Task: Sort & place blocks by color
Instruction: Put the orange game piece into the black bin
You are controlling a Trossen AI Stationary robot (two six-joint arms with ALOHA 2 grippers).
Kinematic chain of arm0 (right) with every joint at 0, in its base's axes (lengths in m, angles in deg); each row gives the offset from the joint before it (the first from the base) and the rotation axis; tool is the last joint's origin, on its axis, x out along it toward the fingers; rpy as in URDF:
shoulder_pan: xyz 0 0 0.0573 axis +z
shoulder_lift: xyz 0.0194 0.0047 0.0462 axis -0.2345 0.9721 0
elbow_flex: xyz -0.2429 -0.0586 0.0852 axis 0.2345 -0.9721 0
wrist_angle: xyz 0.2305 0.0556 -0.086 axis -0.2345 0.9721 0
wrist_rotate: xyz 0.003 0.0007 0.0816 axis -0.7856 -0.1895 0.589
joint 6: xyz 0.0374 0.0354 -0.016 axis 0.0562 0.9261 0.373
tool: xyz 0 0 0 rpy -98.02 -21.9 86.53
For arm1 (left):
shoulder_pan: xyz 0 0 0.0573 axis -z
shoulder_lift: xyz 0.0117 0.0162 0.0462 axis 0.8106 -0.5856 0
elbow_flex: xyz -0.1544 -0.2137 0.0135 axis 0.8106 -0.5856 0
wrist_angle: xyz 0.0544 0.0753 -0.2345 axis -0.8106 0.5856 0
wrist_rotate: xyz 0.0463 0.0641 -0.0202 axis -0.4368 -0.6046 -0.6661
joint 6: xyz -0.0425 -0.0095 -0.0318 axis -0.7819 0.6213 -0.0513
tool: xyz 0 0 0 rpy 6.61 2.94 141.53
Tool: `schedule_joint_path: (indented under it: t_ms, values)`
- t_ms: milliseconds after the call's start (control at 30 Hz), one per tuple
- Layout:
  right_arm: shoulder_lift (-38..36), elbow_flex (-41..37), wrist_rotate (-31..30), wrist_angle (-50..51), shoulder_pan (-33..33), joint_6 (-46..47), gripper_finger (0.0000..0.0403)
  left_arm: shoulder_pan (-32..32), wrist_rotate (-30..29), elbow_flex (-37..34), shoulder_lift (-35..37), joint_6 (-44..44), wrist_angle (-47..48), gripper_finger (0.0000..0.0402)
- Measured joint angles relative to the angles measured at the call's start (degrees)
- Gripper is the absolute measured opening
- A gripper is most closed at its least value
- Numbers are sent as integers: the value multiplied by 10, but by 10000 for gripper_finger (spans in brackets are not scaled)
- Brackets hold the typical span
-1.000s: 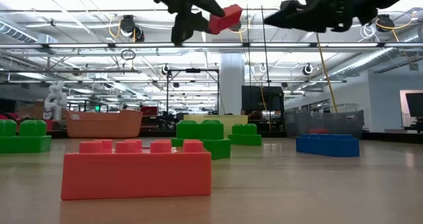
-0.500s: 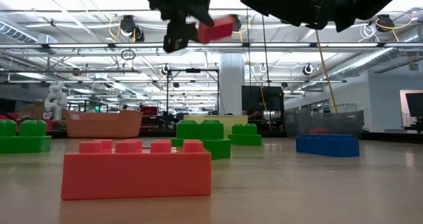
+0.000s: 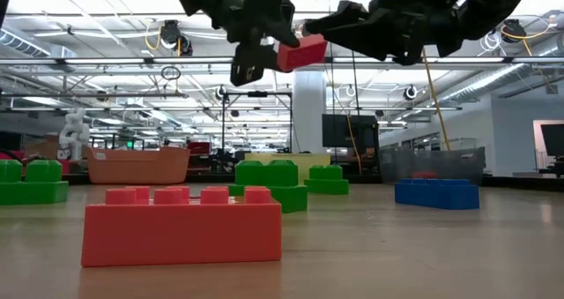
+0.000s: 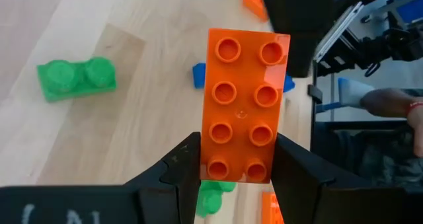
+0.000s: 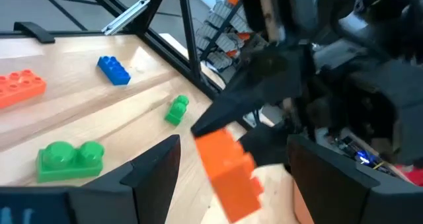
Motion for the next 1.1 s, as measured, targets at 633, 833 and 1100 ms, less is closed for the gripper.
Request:
schedule_joint_path:
  t_ms: [633, 833, 1100]
  values:
    - [50, 0, 0, -64, 0, -15, 206, 0, 1, 0, 2, -9, -26, 150]
    - [51, 0, 2, -50, 0, -56, 93, -1, 3, 0, 1, 2, -20, 150]
    - [45, -1, -95, -23, -2, -73, 76, -13, -19, 0, 1, 10, -11, 195]
